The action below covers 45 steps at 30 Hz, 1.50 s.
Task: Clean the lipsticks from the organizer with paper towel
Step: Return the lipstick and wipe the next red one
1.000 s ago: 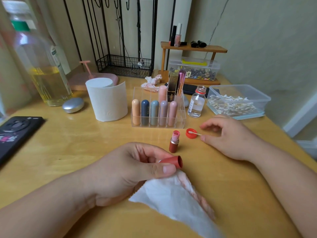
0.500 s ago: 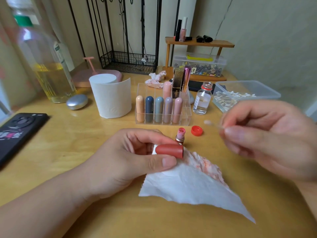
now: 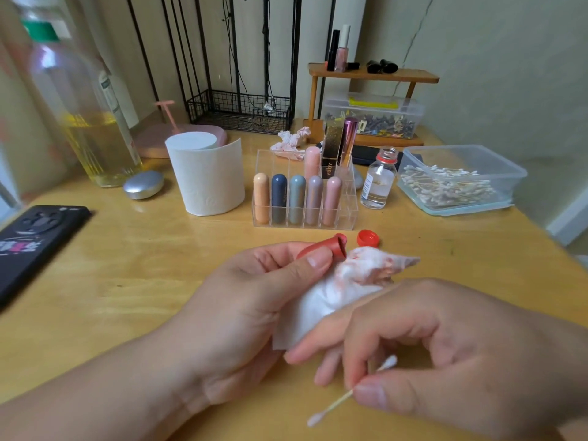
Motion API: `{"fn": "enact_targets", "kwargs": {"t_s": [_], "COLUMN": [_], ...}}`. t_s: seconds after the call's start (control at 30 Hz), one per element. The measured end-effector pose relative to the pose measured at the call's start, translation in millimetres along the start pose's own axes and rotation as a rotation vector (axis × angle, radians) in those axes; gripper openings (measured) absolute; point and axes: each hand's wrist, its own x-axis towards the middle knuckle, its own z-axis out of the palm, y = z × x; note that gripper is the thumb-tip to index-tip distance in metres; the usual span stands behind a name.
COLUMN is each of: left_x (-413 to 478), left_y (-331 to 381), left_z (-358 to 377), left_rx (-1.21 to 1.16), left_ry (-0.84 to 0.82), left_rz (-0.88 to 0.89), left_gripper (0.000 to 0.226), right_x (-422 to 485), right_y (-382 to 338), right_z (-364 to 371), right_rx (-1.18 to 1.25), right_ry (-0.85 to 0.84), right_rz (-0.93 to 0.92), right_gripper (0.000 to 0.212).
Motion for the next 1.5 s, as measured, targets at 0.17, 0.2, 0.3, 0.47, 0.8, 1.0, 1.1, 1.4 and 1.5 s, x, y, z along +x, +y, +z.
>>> {"fn": "enact_targets", "kwargs": {"t_s": [0.17, 0.2, 0.3, 0.47, 0.8, 1.0, 1.1, 1.4, 1.5], "left_x": [1, 0, 0, 1, 1, 2, 2, 3, 3], "left_y": [-2, 0, 9, 16, 12, 15, 14, 11, 12], "left_z": [2, 1, -4, -9, -15, -13, -16, -17, -16], "left_rx": [0.191, 0.204, 0.202, 0.108, 0.163, 0.115, 0.147, 0.231, 0.239], "left_ry": [0.115, 0.09, 0.008, -0.053, -0.141, -0.164, -0.12, -0.095, -0.094], "left_rz": [0.082, 0.097, 0.122, 0.069, 0.051, 0.026, 0.037, 0.044, 0.012], "left_gripper": [0.029, 0.026, 0.022, 0.022, 0.027, 0.024, 0.025, 0.027, 0.021], "right_x": [-5, -7, -12, -9, -10, -8, -8, -9, -8], "right_y": [-7, -7, 1, 3, 1, 3, 3, -1, 0], "right_z": [-5, -8, -22, -30, -13, -14, -13, -13, -14], "right_rx": [0.206, 0.238, 0.242, -0.045, -0.273, -0.451, -0.433, -0.352, -0.44], "right_ry": [-0.013, 0.073, 0.435, 0.719, 0.673, 0.705, 0.669, 0.599, 0.657], "right_rz": [-0.053, -0.09, -0.213, -0.22, -0.195, -0.194, -0.133, -0.156, -0.17], "right_gripper": [0.004, 0.004, 0.019, 0.005, 0.009, 0.01, 0.006, 0.009, 0.01]}}
